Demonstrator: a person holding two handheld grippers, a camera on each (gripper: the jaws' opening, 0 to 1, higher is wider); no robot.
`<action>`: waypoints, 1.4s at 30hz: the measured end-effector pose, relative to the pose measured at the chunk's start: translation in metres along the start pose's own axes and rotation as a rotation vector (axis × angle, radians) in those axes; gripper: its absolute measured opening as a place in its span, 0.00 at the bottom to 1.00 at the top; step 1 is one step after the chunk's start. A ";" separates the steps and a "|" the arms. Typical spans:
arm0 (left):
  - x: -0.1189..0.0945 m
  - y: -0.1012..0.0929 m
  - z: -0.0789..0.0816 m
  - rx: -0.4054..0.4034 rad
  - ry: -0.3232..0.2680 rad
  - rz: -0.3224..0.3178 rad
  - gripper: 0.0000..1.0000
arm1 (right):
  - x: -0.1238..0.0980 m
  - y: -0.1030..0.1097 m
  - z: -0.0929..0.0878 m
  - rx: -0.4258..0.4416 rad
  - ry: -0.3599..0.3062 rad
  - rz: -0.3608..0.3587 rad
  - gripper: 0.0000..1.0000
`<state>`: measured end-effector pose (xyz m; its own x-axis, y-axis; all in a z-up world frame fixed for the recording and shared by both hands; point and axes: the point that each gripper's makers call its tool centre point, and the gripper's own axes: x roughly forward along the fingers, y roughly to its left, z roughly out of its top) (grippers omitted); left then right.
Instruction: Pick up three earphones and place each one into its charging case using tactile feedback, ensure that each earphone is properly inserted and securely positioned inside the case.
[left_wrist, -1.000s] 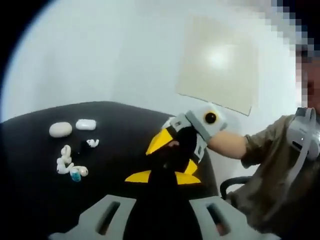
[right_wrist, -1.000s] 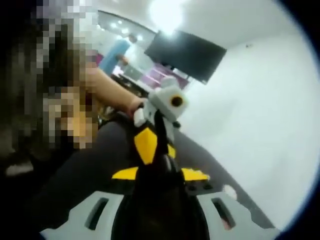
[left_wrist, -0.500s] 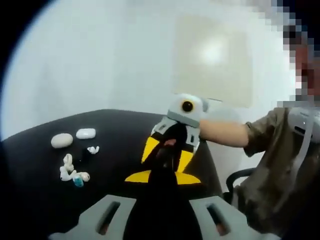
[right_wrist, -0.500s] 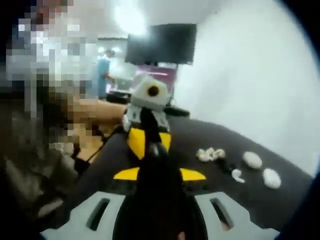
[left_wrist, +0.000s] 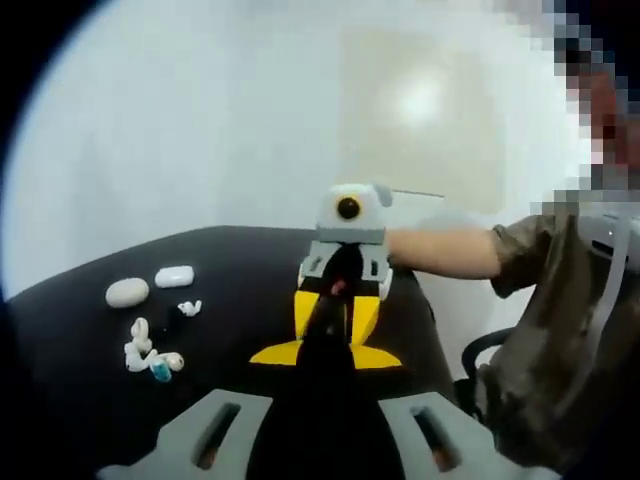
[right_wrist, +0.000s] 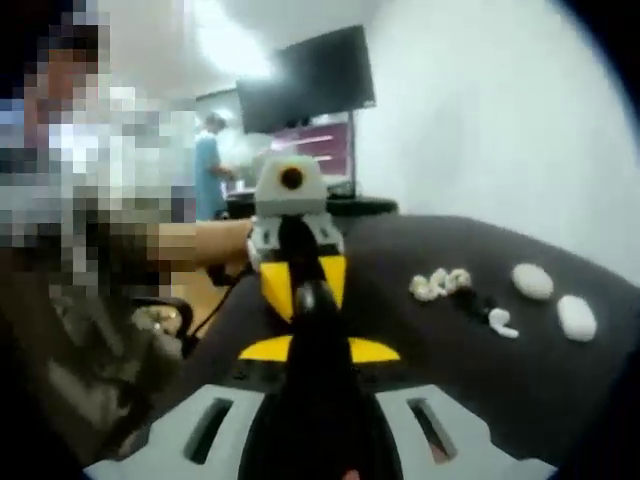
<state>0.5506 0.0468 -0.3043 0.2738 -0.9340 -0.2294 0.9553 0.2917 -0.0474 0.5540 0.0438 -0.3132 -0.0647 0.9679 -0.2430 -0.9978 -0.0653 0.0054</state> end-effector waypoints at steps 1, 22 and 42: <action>0.000 0.000 0.000 0.000 -0.001 0.004 0.13 | 0.000 -0.001 0.001 -0.016 -0.006 0.000 0.19; 0.006 0.006 0.012 -0.012 -0.021 0.017 0.15 | -0.001 0.000 0.000 -0.108 -0.005 -0.064 0.18; 0.003 0.016 0.021 -0.221 -0.102 0.019 0.12 | 0.000 0.007 -0.001 -0.250 0.004 -0.066 0.18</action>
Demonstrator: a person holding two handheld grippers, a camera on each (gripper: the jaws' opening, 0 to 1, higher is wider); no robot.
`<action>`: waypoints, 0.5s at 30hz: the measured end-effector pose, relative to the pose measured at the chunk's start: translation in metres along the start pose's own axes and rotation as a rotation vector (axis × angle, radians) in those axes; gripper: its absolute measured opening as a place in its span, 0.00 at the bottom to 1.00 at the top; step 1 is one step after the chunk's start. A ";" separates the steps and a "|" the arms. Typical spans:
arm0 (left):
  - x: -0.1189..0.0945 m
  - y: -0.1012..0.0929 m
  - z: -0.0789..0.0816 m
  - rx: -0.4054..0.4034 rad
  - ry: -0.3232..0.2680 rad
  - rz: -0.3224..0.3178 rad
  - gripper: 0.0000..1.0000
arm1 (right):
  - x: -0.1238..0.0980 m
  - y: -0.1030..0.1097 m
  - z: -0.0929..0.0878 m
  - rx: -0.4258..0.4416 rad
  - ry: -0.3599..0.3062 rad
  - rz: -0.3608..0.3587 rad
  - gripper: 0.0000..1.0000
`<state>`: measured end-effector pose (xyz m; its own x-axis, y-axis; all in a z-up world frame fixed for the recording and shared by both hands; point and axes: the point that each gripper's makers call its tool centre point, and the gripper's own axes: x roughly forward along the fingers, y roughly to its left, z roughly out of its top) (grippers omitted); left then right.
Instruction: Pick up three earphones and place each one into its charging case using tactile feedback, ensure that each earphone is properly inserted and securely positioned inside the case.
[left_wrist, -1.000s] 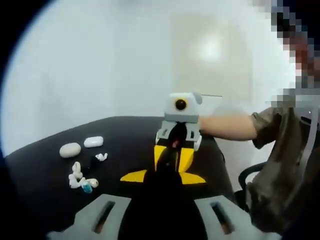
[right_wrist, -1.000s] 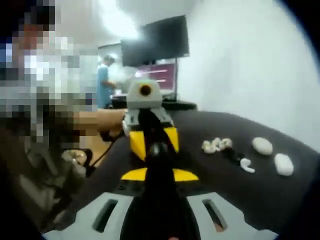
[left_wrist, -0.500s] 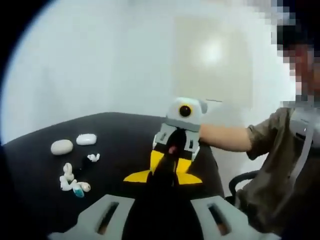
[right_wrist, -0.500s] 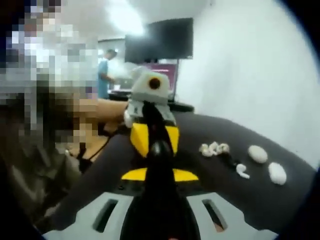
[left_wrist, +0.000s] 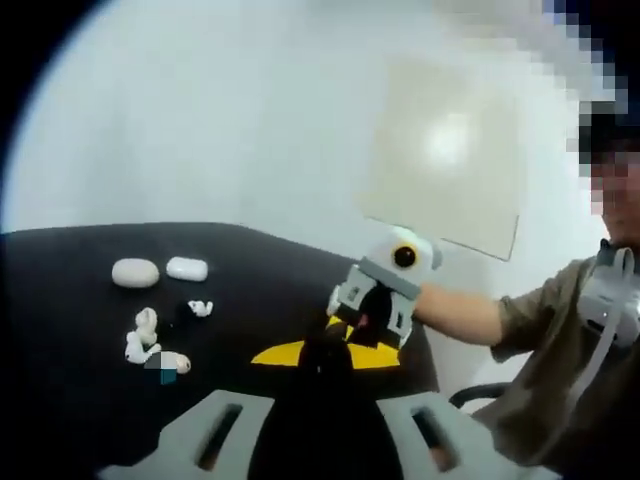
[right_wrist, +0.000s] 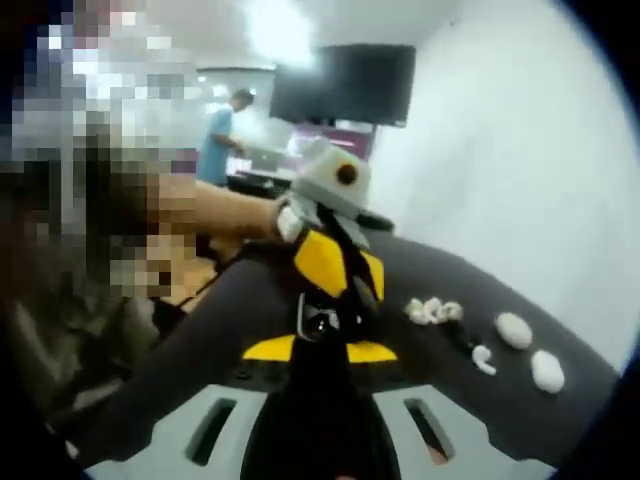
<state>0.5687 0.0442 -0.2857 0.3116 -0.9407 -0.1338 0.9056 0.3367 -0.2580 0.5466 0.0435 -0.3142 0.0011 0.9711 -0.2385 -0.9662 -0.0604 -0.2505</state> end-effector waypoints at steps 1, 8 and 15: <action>0.001 -0.001 -0.003 0.008 0.009 0.001 0.15 | 0.000 -0.001 0.000 0.005 -0.001 0.000 0.18; -0.004 -0.010 -0.008 0.033 0.037 -0.062 0.27 | -0.002 -0.007 -0.002 0.098 -0.005 0.007 0.18; 0.007 -0.008 -0.035 0.133 0.179 -0.038 0.24 | -0.002 -0.006 -0.002 0.116 -0.009 0.024 0.18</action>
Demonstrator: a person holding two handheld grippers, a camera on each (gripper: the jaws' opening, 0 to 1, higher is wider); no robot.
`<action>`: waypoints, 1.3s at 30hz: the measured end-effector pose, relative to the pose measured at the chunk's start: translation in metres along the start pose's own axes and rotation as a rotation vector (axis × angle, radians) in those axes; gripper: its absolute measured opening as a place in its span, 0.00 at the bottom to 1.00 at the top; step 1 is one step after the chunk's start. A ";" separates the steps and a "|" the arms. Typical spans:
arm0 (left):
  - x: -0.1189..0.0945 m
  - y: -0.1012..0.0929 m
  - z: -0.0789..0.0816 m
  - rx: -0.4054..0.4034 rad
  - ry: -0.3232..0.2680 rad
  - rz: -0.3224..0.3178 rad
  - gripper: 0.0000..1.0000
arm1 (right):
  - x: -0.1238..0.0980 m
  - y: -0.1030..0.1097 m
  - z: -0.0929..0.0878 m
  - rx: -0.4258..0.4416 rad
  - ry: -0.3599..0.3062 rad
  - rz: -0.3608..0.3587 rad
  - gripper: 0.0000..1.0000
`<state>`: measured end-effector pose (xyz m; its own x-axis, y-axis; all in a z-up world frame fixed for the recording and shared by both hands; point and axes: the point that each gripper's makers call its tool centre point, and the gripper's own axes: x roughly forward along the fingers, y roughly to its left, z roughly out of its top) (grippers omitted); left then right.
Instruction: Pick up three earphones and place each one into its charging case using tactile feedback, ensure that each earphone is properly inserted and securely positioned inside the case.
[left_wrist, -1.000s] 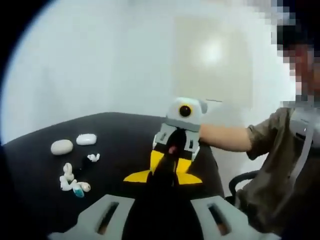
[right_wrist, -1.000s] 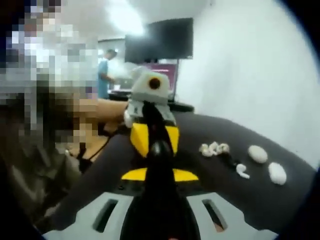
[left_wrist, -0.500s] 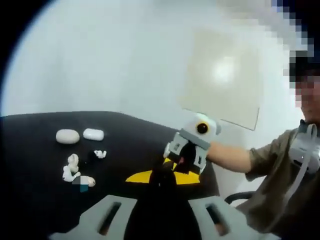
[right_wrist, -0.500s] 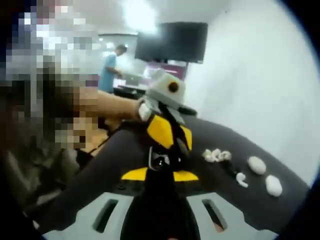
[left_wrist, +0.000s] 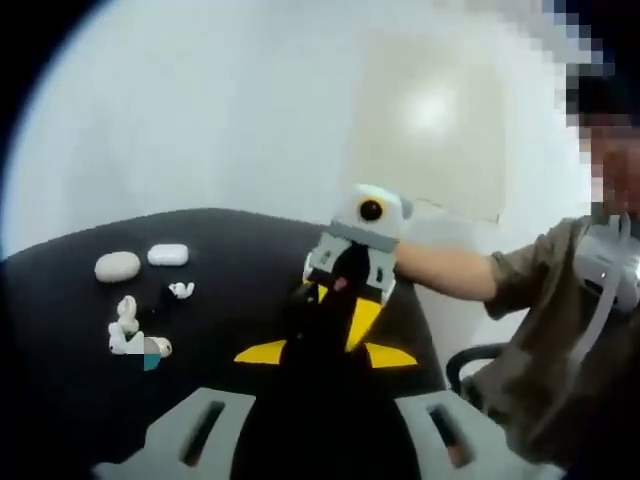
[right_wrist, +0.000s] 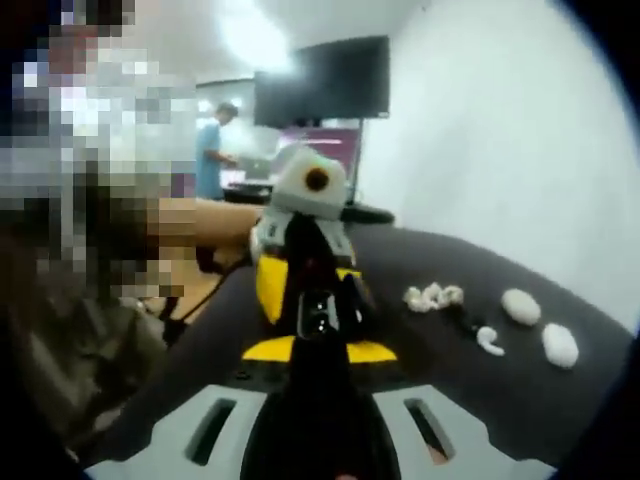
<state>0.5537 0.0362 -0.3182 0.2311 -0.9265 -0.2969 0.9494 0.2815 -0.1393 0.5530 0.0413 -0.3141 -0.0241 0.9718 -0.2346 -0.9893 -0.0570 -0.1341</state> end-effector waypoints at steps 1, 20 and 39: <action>0.001 0.001 0.000 0.004 0.000 0.006 0.22 | 0.000 0.001 0.000 -0.004 0.001 -0.001 0.18; -0.003 0.005 0.009 0.112 0.019 -0.022 0.16 | 0.004 0.000 0.000 -0.014 0.016 -0.009 0.18; -0.006 0.000 0.006 0.094 -0.007 -0.056 0.14 | -0.044 -0.021 0.023 0.169 -0.071 -0.104 0.29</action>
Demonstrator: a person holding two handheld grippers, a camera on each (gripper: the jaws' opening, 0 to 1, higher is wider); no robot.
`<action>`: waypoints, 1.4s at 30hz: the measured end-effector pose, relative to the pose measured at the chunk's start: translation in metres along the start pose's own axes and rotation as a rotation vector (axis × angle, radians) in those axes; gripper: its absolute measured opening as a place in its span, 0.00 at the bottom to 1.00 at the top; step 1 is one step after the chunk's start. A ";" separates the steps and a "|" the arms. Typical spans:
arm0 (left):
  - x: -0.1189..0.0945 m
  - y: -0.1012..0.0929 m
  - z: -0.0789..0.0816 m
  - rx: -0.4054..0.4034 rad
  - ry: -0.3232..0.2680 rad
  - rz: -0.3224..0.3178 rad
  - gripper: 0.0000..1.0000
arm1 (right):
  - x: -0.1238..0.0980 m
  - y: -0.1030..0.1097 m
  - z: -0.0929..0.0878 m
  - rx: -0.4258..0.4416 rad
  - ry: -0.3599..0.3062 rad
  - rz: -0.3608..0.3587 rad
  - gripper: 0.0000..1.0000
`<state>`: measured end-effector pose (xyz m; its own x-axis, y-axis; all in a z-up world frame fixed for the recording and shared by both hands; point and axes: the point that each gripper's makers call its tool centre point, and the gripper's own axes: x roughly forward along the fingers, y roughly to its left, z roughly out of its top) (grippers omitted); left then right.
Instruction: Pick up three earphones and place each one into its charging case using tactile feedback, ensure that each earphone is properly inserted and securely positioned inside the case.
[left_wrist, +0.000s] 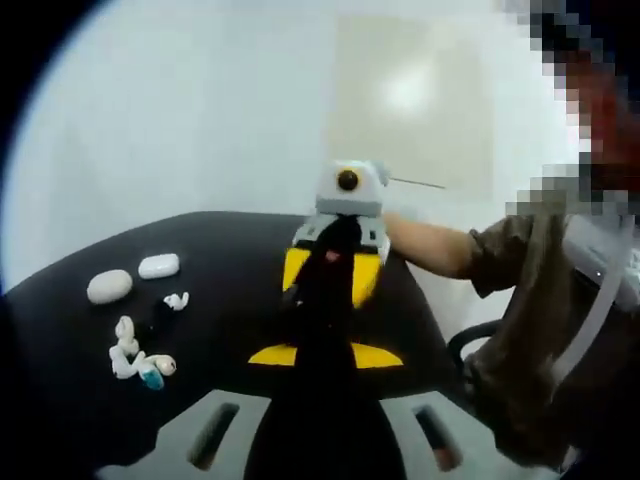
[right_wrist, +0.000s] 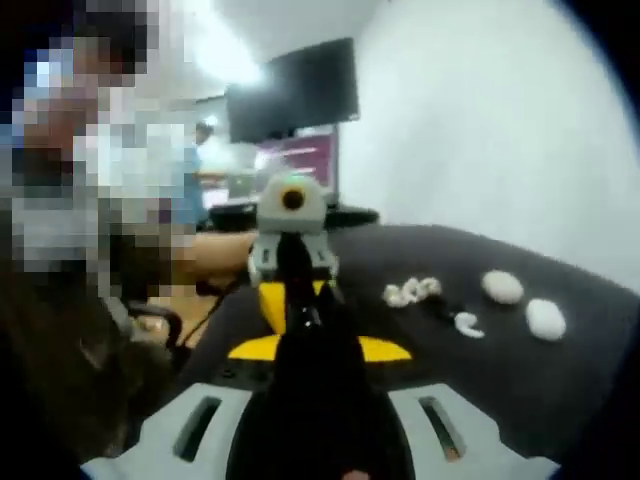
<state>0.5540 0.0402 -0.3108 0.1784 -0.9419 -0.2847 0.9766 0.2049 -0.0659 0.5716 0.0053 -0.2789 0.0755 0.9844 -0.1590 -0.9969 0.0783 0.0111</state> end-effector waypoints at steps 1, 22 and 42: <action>0.000 0.000 0.000 0.007 -0.001 0.000 0.14 | -0.007 -0.006 0.007 -0.028 -0.011 -0.026 0.29; 0.004 -0.002 0.003 0.051 -0.007 0.025 0.14 | 0.061 -0.096 -0.009 -0.161 0.398 -0.166 0.24; 0.004 0.004 -0.001 0.053 0.004 0.016 0.14 | 0.084 -0.118 -0.030 -0.236 0.548 -0.105 0.14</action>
<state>0.5581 0.0379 -0.3130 0.1936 -0.9375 -0.2892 0.9786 0.2054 -0.0107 0.6946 0.0741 -0.3227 0.2130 0.7442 -0.6331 -0.9678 0.0716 -0.2414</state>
